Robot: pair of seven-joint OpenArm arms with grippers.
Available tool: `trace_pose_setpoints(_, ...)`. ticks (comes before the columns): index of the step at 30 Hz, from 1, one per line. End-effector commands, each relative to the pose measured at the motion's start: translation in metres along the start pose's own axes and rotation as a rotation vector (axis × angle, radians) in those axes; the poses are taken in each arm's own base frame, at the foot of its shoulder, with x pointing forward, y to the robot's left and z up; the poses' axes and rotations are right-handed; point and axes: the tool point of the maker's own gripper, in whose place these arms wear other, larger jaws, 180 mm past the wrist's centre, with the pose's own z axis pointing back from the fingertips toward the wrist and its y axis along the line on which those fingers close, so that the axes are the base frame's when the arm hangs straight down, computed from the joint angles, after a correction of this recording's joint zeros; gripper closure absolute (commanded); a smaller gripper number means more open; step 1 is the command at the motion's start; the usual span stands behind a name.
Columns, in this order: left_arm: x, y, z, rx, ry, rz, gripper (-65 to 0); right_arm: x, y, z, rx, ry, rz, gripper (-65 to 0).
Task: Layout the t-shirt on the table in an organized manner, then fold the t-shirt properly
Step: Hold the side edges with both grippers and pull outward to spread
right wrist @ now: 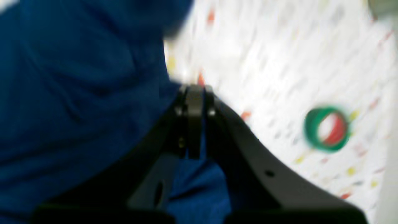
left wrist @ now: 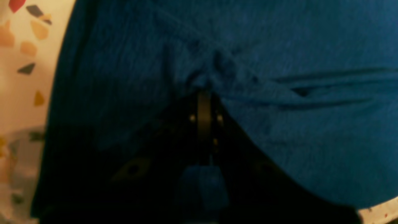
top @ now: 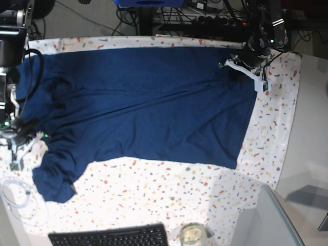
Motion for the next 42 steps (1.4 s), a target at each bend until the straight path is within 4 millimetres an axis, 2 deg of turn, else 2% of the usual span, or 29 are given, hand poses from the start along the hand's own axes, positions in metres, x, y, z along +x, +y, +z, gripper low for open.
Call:
trace_pose_setpoints(1,0.023,-0.01,0.006,-0.028,-0.076,-0.016,0.0,0.016,-0.015,0.006,-0.033,-0.03,0.003,-2.1)
trace_pose_setpoints(3,0.033,-0.017,0.015,-0.038,-0.106,-0.034,0.0,0.016,-0.016,0.009,-0.036,-0.01,0.005,-2.1)
trace_pose_setpoints(6,0.045,-0.027,0.029,-0.047,-0.104,-0.078,0.0,0.003,-0.019,0.016,-0.044,0.036,-0.003,-1.7)
trace_pose_setpoints(9,0.068,-0.028,0.043,-0.033,-0.157,-0.085,0.0,-0.016,-0.021,0.025,-0.056,0.057,-0.042,-1.7)
trace_pose_setpoints(11,0.082,-0.027,0.041,-0.028,-0.19,-0.078,0.0,-0.032,-0.021,0.027,-0.057,0.081,-0.061,-1.7)
trace_pose_setpoints(12,0.09,-0.027,0.036,-0.027,-0.201,-0.074,0.0,-0.041,-0.022,0.025,-0.058,0.101,-0.067,-1.7)
trace_pose_setpoints(15,0.094,-0.021,0.007,-0.034,-0.179,-0.02,0.0,-0.071,-0.021,0.017,-0.051,0.177,-0.089,-1.5)
trace_pose_setpoints(18,0.107,-0.022,-0.019,-0.052,-0.211,0.031,0.0,-0.079,-0.021,0.014,-0.051,0.172,-0.096,-1.5)
trace_pose_setpoints(21,0.117,-0.016,-0.036,-0.051,-0.24,0.064,0.0,-0.099,-0.02,0.018,-0.051,0.2,-0.089,-1.5)
trace_pose_setpoints(25,0.116,-0.003,-0.053,-0.032,-0.238,0.1,0.0,-0.114,-0.019,0.019,-0.048,0.23,-0.089,-1.5)
trace_pose_setpoints(27,0.101,0.007,-0.062,-0.017,-0.205,0.123,0.0,-0.117,-0.018,0.02,-0.048,0.238,-0.089,-1.5)
trace_pose_setpoints(30,0.084,0.027,-0.064,0.029,-0.181,0.11,0.0,-0.127,-0.018,0.019,-0.047,0.262,-0.093,-1.5)
trace_pose_setpoints(31,0.073,0.033,-0.063,0.047,-0.169,0.1,0.0,-0.13,-0.018,0.019,-0.046,0.269,-0.095,-1.5)
trace_pose_setpoints(33,0.065,0.04,-0.058,0.066,-0.18,0.088,0.0,-0.136,-0.017,0.02,-0.046,0.283,-0.095,-1.4)
trace_pose_setpoints(35,0.061,0.042,-0.054,0.072,-0.186,0.088,0.0,-0.142,-0.018,0.023,-0.05,0.289,-0.09,-1.4)
trace_pose_setpoints(42,0.074,0.041,-0.048,0.069,-0.217,0.065,0.0,-0.147,-0.019,0.028,-0.057,0.298,-0.079,-1.4)
